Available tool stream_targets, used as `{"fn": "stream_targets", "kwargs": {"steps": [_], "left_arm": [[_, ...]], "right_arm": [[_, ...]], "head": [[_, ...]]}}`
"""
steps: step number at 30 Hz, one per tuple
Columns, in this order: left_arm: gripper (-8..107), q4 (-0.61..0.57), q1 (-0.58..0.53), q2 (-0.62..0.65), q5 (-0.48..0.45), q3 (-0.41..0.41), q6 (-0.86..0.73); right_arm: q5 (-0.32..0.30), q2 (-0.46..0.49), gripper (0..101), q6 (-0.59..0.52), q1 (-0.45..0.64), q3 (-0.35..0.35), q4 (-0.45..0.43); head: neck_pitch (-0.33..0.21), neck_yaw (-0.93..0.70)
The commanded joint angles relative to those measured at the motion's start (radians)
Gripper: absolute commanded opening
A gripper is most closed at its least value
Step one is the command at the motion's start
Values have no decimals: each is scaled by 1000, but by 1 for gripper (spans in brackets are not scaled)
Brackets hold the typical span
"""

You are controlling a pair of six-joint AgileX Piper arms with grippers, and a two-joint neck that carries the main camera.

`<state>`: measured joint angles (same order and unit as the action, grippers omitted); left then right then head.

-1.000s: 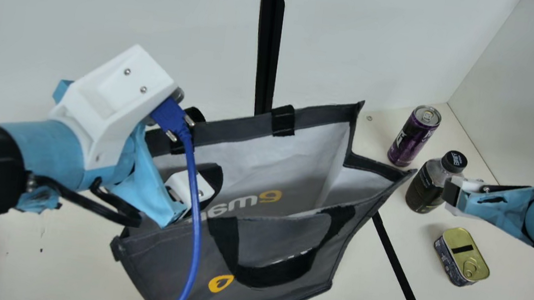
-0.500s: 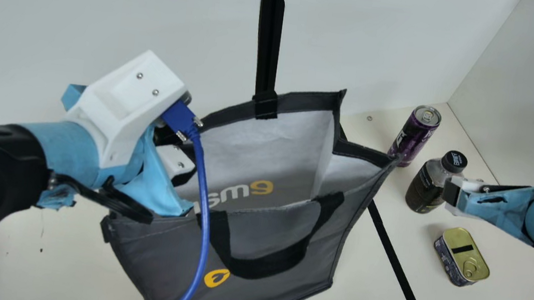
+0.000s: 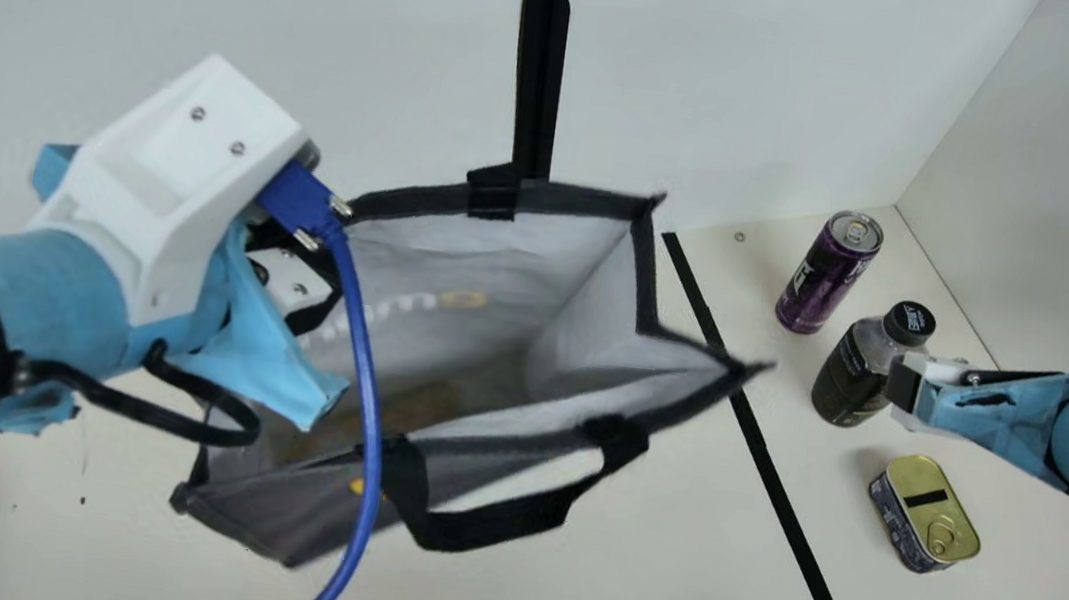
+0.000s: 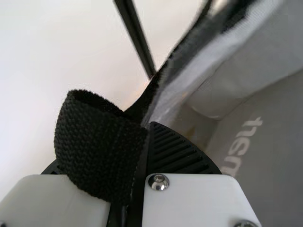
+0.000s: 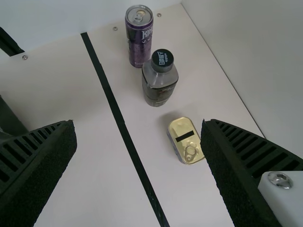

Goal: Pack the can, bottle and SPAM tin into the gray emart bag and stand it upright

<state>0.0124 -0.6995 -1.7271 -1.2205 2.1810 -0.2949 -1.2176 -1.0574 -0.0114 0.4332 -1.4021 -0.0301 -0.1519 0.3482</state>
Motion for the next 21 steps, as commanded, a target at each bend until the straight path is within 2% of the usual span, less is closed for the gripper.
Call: {"fn": "stream_targets", "kwargs": {"steps": [1, 12, 21], "left_arm": [[-8, 46, 0, 7, 0, 4, 20], [-8, 328, -7, 59, 0, 9, 146], [-8, 571, -14, 102, 0, -26, 259]], "right_arm": [[0, 0, 95, 0, 0, 0, 0], [0, 0, 95, 0, 0, 0, 0], [0, 0, 95, 0, 0, 0, 0]], "head": [[-23, 1], [-23, 1], [-23, 1]]}}
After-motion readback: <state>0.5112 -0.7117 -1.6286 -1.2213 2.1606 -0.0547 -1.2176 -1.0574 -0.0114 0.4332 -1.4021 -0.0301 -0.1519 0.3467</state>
